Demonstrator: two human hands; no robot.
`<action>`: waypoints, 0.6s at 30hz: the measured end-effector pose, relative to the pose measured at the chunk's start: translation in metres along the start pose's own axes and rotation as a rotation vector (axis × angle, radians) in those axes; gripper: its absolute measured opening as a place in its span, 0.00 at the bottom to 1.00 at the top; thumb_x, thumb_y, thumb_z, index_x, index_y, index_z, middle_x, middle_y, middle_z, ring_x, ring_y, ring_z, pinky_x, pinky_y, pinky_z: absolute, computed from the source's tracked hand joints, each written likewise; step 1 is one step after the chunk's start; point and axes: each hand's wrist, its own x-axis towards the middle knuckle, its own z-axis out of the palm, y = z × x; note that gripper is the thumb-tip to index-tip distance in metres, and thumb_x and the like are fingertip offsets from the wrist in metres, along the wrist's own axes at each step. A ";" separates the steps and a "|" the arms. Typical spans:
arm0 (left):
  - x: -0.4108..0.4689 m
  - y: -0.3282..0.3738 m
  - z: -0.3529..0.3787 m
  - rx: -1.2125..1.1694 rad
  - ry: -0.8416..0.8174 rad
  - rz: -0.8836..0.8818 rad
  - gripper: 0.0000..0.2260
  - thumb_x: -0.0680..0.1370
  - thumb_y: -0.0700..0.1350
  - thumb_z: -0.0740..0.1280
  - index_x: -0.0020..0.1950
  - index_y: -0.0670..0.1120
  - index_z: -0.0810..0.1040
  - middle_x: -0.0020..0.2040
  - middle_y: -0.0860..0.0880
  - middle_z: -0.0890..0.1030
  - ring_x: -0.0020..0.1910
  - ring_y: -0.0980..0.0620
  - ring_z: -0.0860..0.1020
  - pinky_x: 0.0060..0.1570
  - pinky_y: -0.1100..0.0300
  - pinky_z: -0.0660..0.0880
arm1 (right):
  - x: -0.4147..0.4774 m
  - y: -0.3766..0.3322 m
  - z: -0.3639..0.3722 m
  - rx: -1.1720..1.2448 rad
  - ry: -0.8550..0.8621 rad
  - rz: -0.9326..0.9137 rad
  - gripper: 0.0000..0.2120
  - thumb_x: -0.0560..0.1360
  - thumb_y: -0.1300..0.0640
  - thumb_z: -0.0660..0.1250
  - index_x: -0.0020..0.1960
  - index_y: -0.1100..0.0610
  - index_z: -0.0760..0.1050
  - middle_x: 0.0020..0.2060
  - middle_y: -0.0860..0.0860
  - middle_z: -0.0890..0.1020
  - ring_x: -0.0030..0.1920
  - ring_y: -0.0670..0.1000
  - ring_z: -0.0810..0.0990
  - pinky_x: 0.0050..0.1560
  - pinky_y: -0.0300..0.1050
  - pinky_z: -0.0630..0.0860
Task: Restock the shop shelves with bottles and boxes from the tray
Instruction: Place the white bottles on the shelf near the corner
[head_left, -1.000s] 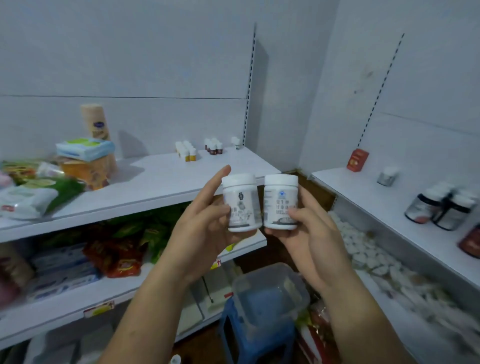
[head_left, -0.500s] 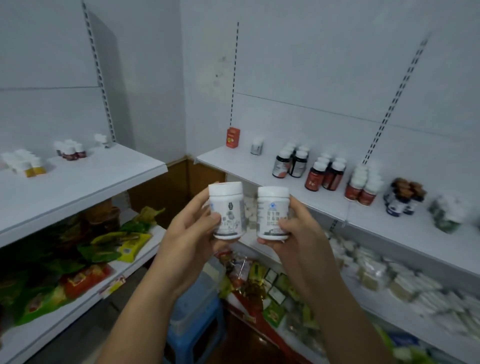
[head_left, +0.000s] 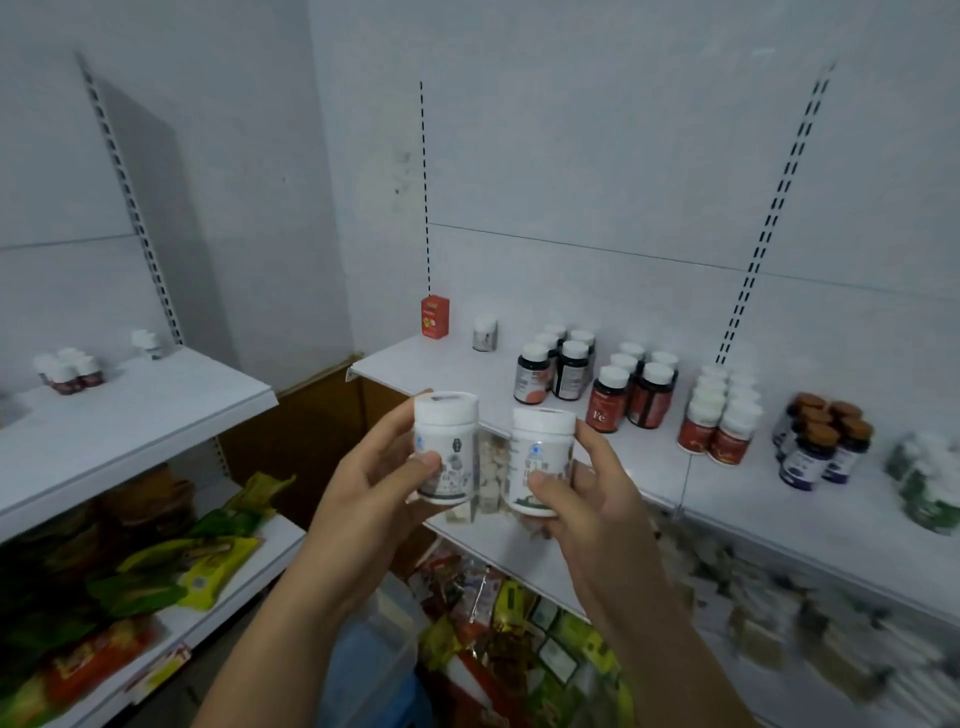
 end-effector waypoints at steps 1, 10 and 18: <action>0.009 -0.003 0.004 0.018 0.013 0.005 0.22 0.82 0.37 0.65 0.74 0.53 0.75 0.66 0.46 0.83 0.64 0.41 0.82 0.63 0.38 0.79 | 0.010 0.004 -0.005 0.000 -0.009 0.004 0.30 0.77 0.59 0.73 0.75 0.46 0.69 0.56 0.51 0.88 0.58 0.54 0.86 0.61 0.61 0.80; 0.087 -0.040 0.006 0.086 0.107 -0.036 0.22 0.81 0.38 0.67 0.74 0.54 0.76 0.66 0.46 0.83 0.63 0.42 0.83 0.63 0.36 0.79 | 0.103 0.055 -0.014 -0.048 -0.037 0.055 0.28 0.78 0.61 0.73 0.71 0.38 0.72 0.59 0.44 0.86 0.59 0.48 0.85 0.62 0.57 0.82; 0.197 -0.098 -0.045 0.118 0.113 -0.095 0.19 0.83 0.39 0.66 0.73 0.54 0.77 0.64 0.49 0.84 0.62 0.45 0.84 0.60 0.43 0.82 | 0.205 0.120 0.017 -0.155 -0.002 0.095 0.29 0.76 0.58 0.75 0.71 0.37 0.71 0.62 0.42 0.83 0.60 0.43 0.84 0.58 0.48 0.84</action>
